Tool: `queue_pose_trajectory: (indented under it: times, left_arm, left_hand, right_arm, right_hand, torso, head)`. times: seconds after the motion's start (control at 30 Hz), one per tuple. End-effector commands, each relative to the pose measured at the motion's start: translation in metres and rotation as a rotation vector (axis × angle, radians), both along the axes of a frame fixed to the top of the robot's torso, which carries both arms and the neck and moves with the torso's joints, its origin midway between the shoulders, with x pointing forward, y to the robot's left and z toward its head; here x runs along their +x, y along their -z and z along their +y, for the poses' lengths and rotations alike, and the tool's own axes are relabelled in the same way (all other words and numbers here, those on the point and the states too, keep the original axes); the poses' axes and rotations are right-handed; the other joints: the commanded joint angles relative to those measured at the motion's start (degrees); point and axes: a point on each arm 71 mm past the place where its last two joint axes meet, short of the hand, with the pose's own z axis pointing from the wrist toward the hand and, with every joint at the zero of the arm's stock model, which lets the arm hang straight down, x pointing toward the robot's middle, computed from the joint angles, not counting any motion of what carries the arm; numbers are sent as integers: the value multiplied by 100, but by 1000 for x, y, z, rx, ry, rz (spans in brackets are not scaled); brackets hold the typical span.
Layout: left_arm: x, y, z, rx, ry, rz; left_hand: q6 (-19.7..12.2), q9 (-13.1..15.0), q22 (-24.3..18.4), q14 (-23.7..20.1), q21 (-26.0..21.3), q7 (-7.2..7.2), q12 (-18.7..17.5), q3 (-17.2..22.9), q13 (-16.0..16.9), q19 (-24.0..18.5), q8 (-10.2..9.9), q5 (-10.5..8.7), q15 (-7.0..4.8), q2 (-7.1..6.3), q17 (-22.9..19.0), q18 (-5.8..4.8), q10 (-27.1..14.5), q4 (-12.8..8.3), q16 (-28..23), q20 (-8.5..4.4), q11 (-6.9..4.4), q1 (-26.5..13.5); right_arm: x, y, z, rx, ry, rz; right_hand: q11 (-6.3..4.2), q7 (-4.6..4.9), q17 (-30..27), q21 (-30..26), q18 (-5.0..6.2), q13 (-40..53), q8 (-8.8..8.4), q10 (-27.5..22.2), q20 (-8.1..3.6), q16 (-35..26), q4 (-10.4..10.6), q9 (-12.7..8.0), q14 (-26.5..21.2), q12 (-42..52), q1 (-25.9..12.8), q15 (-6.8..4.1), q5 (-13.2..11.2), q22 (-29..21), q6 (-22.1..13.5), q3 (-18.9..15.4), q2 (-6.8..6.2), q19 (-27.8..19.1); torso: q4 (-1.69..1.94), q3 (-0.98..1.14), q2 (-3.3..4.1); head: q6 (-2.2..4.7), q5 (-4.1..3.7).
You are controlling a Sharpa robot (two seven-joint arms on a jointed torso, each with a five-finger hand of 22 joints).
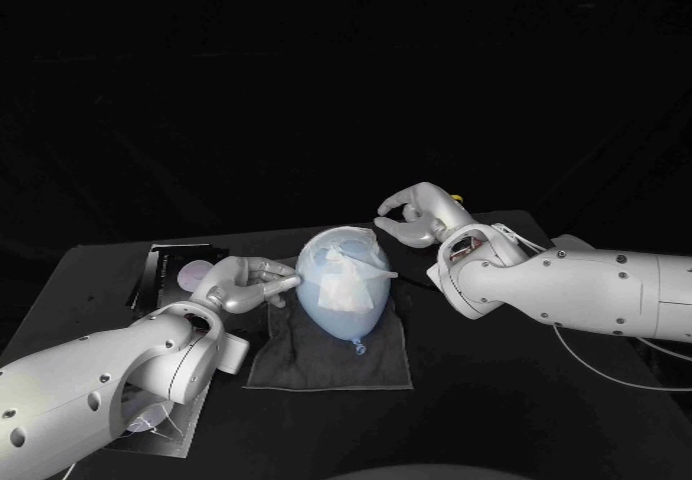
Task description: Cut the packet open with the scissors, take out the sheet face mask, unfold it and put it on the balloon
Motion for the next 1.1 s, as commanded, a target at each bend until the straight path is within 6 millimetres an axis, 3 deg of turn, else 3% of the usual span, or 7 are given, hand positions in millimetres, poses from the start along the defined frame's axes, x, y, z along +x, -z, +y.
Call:
queue_pose_trajectory:
  times: [0.03,0.2,0.47,0.7,1.1]
  left_arm:
    - [0,-1,-2,-9,12,0]
    - [0,-1,-2,-9,12,0]
    - [0,-1,-1,-9,11,1]
    - [-1,-1,-2,-8,10,3]
    - [-1,-1,-3,-12,13,9]
  left_hand:
    - [9,-5,5,-50,-4,-17,20,-19,-7,-45,19,-25,2,46,-2,85,-40,0,-2,-1,1,-3]
    - [9,-5,5,-50,-4,-17,20,-19,-7,-45,19,-25,2,46,-2,85,-40,0,-2,-1,1,-3]
    - [9,-5,5,-50,-4,-17,20,-19,-7,-45,19,-25,2,46,-2,85,-40,0,-2,-1,1,-3]
    - [9,-5,5,-50,-4,-17,20,-19,-7,-45,19,-25,2,46,-2,85,-40,0,-2,-1,1,-3]
    - [10,-8,7,-77,-5,-17,37,-41,-9,-65,25,-24,9,55,-9,87,-56,-5,6,11,6,9]
  right_arm:
    - [-7,-6,5,52,-57,-93]
    - [-9,-4,6,66,-63,-103]
    - [-5,3,14,62,-74,-58]
    - [4,10,17,46,-57,-25]
    - [14,18,26,23,-66,28]
  right_hand:
    - [91,4,1506,-78,69,1505,-41,668,26,24,179,-22,617,20,-266,20,-56,540,17,-279,-154,-40]
    - [76,-10,1506,-111,76,1505,-63,668,18,24,359,-35,617,20,-349,7,-57,528,3,-511,-188,-56]
    - [75,-11,1506,-225,99,1505,-93,668,11,24,524,-48,617,20,-335,3,-59,475,-38,-759,-218,-116]
    - [77,-10,1506,-245,102,1505,-98,668,12,24,563,-49,617,20,-275,4,-58,468,-44,-815,-187,-124]
    - [72,-15,1506,-297,111,1505,-85,668,10,24,558,-44,617,20,-33,2,-58,447,-18,-949,-173,-146]
  torso:
    - [-12,2,-4]
    - [-3,9,-3]
    - [-6,1,8]
    - [7,-2,3]
    - [-2,2,2]
  head:
    - [11,24]
    - [23,21]
    - [34,31]
    - [36,43]
    - [18,46]
